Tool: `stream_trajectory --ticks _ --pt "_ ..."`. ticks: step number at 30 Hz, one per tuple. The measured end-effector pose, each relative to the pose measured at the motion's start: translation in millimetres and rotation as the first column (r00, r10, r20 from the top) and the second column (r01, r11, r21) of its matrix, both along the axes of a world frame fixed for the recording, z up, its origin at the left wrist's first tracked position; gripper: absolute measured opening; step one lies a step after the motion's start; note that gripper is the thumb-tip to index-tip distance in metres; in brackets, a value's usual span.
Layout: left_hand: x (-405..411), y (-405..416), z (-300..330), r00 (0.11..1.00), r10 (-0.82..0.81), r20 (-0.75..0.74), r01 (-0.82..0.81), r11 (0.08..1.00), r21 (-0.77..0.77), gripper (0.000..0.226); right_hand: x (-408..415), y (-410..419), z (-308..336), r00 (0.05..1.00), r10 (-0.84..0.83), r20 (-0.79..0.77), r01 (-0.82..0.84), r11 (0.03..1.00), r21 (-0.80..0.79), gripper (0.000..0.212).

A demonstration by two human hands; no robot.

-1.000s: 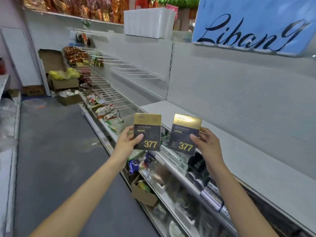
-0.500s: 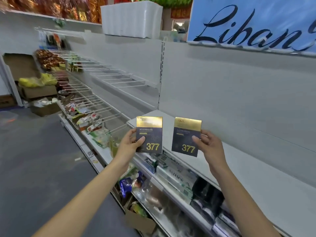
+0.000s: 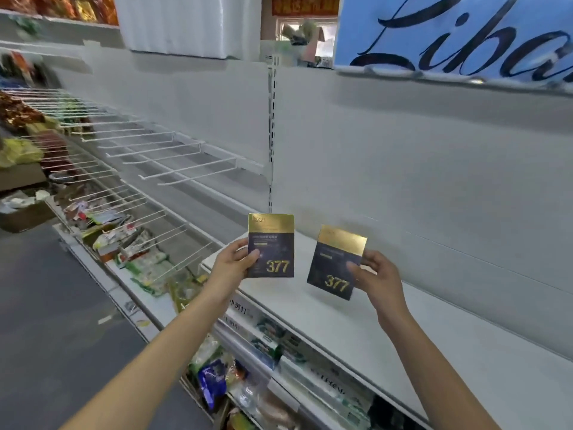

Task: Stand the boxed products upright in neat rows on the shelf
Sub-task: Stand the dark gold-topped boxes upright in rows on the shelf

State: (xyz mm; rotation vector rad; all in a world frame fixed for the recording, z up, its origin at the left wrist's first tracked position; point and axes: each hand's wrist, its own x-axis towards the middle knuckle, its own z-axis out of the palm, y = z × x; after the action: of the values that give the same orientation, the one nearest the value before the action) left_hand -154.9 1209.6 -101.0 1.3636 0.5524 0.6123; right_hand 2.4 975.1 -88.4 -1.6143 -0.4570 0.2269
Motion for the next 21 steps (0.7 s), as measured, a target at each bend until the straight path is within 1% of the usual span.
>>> stream_trajectory --ticks 2,5,8,11,13,16,21 --pt "24.2 24.4 -4.3 0.999 -0.048 -0.009 0.048 0.999 0.021 0.023 7.1 11.1 -0.5 0.999 -0.036 0.016 0.036 0.999 -0.016 0.018" --pt "61.3 61.2 -13.0 0.991 -0.125 -0.040 0.126 0.991 0.034 0.024 11.1 23.5 -0.5 0.996 -0.090 0.015 0.090 0.996 0.018 0.020" --pt "98.0 94.2 -22.1 0.978 -0.191 -0.079 0.195 0.980 0.035 0.024 9.7 32.9 1.7 0.984 -0.178 -0.017 0.179 0.983 0.045 0.019" --pt "130.7 122.8 -25.7 0.952 -0.288 -0.104 0.296 0.953 0.067 0.021 6.6 44.6 2.6 0.968 -0.248 -0.038 0.250 0.966 0.060 0.019" --pt "150.3 138.5 -30.6 0.937 -0.328 -0.122 0.341 0.934 0.105 0.026 2.5 51.4 0.7 0.957 -0.287 -0.044 0.290 0.954 0.074 0.021" --pt "171.8 152.7 -39.8 0.929 -0.349 -0.120 0.364 0.920 0.145 0.033 -3.3 61.6 -6.6 0.936 -0.348 -0.054 0.352 0.931 0.093 0.021" --pt "186.4 160.5 -56.9 0.943 -0.316 -0.109 0.334 0.889 0.314 0.026 -0.7 82.1 -16.8 0.907 -0.415 -0.071 0.420 0.904 0.080 0.021"
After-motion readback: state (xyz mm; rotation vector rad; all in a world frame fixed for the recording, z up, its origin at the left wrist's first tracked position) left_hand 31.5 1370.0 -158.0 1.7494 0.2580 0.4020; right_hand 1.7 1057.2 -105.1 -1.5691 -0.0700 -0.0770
